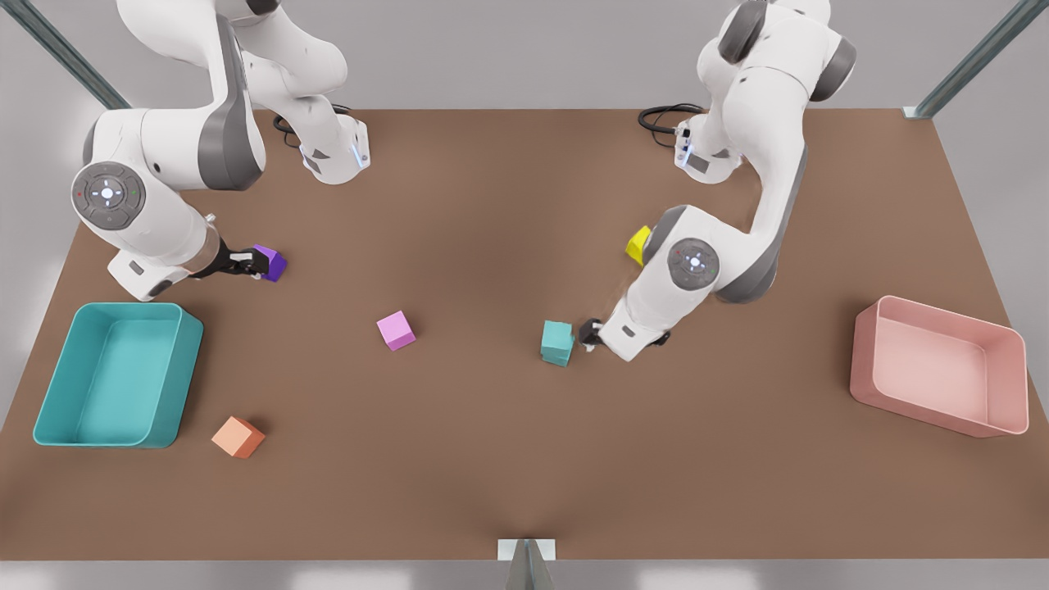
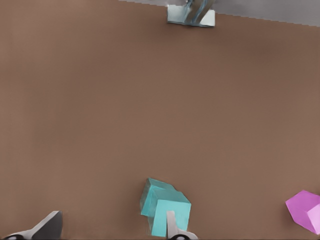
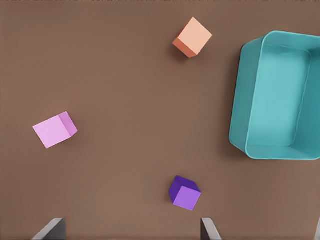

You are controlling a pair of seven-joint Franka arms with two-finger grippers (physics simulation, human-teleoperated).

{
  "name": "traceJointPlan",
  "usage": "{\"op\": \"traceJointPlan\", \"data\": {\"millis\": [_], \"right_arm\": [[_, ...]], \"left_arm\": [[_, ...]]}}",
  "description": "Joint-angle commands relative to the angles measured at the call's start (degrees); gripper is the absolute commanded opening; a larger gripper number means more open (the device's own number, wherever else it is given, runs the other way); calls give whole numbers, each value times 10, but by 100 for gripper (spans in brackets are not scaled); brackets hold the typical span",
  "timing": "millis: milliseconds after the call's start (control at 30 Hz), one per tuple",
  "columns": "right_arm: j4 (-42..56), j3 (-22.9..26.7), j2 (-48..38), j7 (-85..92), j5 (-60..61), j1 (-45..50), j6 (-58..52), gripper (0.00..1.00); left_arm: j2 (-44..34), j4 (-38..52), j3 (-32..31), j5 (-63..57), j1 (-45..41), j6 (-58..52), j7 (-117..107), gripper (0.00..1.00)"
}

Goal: Stack the two blue cubes on top of each other

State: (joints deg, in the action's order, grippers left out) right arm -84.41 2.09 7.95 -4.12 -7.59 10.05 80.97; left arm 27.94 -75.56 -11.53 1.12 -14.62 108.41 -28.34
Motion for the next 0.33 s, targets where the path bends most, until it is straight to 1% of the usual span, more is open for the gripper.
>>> {"op": "traceJointPlan", "data": {"millis": [0,33,67,100,133,167,200,300], "right_arm": [[0,0,0,7,0,0,0,100],[0,0,0,8,0,0,0,100],[0,0,0,8,0,0,0,100],[0,0,0,7,0,1,0,100],[-1,0,0,7,0,1,0,100],[-1,0,0,8,0,1,0,100],[-1,0,0,8,0,1,0,100],[-1,2,-2,32,2,-4,-3,100]], "left_arm": [[-3,45,0,-45,51,-304,204,100],[-5,59,0,-45,79,-322,237,100],[-26,43,9,-45,100,-320,297,100],[-100,-62,66,-41,71,-273,332,100],[-107,-66,110,-41,27,-282,333,100],[-121,-43,120,-32,21,-333,333,100],[-121,-27,120,-29,21,-371,333,100],[-121,-26,120,-19,20,-382,333,100]]}}
